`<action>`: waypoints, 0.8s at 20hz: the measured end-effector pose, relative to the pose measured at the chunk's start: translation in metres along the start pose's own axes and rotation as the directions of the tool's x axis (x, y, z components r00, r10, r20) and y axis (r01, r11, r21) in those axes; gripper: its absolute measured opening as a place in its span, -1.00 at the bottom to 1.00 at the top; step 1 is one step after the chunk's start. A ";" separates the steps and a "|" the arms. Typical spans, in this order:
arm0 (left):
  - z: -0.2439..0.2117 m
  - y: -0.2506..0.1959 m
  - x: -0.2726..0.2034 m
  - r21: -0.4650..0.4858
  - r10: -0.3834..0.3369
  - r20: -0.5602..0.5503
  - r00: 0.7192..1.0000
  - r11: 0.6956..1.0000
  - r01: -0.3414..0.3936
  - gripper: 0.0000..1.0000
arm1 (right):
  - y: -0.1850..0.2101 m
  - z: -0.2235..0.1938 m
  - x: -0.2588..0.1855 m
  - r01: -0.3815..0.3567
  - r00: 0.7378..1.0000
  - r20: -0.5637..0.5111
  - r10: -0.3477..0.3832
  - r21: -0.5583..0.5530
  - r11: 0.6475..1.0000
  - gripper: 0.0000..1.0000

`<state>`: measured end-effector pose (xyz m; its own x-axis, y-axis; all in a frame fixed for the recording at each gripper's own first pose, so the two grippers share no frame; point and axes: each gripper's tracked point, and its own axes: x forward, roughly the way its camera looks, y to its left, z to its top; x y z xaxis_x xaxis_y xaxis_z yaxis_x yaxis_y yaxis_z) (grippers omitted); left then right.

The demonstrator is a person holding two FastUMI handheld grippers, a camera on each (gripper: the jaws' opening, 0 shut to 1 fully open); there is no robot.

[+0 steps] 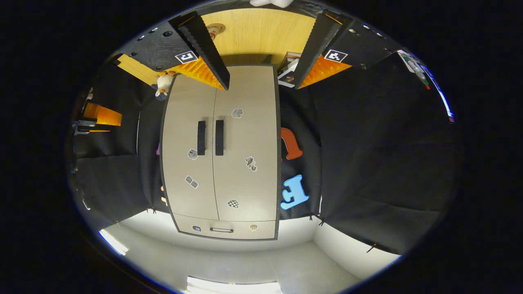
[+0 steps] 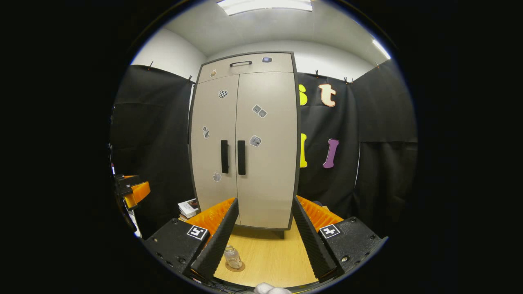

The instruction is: Grasp the bottle in the cabinet with the left hand and place it on the coaster, then close the right door with the right hand and the left door with the left hand.

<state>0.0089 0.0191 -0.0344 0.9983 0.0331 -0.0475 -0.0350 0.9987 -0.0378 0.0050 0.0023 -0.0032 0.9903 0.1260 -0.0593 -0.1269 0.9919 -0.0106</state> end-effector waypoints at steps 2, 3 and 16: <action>-0.001 0.003 -0.002 0.003 0.000 -0.001 1.000 1.000 0.000 0.90 | 0.001 0.001 0.000 -0.003 1.000 0.004 0.003 -0.004 1.000 0.63; -0.001 0.003 -0.003 0.005 0.000 0.000 1.000 1.000 0.000 0.92 | 0.001 0.001 0.000 -0.004 1.000 0.004 0.004 -0.004 1.000 0.63; 0.000 0.015 -0.006 0.005 0.011 0.005 1.000 1.000 -0.011 0.92 | 0.004 0.001 0.001 -0.009 1.000 0.002 0.009 -0.008 1.000 0.63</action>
<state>0.0024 0.0341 -0.0348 0.9981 0.0444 -0.0431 -0.0458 0.9984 -0.0326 0.0053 0.0065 -0.0028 0.9892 0.1347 -0.0574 -0.1359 0.9905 -0.0185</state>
